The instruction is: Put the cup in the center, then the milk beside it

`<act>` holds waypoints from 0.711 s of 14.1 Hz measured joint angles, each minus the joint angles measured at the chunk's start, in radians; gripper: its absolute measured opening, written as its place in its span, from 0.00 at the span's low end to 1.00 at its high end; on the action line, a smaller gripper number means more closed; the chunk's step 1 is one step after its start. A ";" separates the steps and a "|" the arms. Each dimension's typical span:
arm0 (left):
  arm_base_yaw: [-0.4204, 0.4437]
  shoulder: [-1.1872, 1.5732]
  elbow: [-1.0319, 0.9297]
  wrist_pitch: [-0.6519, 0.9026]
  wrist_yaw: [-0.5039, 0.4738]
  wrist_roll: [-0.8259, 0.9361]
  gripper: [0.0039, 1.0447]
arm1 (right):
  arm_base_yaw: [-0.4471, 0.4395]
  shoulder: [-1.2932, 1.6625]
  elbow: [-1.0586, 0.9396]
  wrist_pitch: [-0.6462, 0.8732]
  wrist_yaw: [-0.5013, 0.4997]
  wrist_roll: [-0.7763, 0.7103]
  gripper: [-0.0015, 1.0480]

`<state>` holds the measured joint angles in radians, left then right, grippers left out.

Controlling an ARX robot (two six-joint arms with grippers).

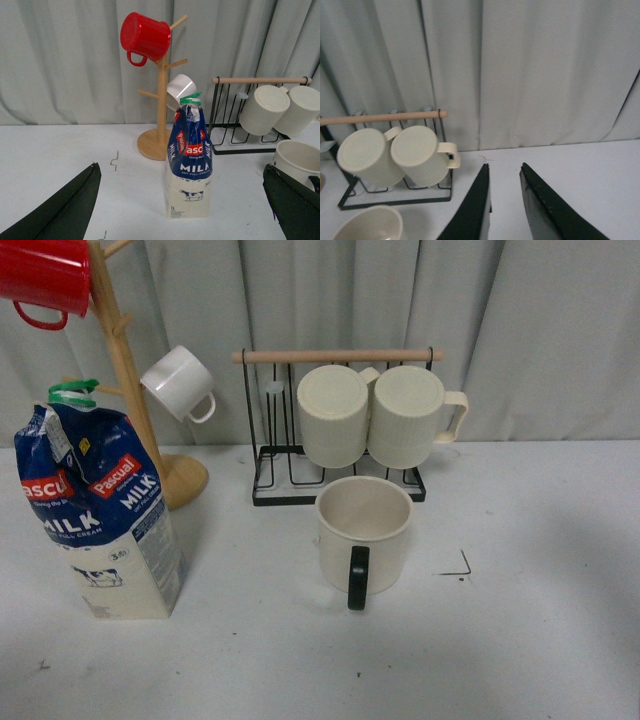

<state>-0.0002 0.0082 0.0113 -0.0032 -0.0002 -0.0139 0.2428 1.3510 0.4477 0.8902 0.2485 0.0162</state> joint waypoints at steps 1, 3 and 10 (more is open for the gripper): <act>0.000 0.000 0.000 -0.001 0.000 0.000 0.94 | -0.006 -0.031 -0.034 0.007 -0.018 -0.006 0.16; 0.000 0.000 0.000 0.000 0.000 0.000 0.94 | -0.060 -0.137 -0.135 0.017 -0.062 -0.013 0.02; 0.000 0.000 0.000 0.000 0.000 0.000 0.94 | -0.161 -0.444 -0.343 -0.101 -0.161 -0.014 0.02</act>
<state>-0.0002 0.0082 0.0113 -0.0036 -0.0002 -0.0139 0.0818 0.9066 0.1047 0.7895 0.0875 0.0025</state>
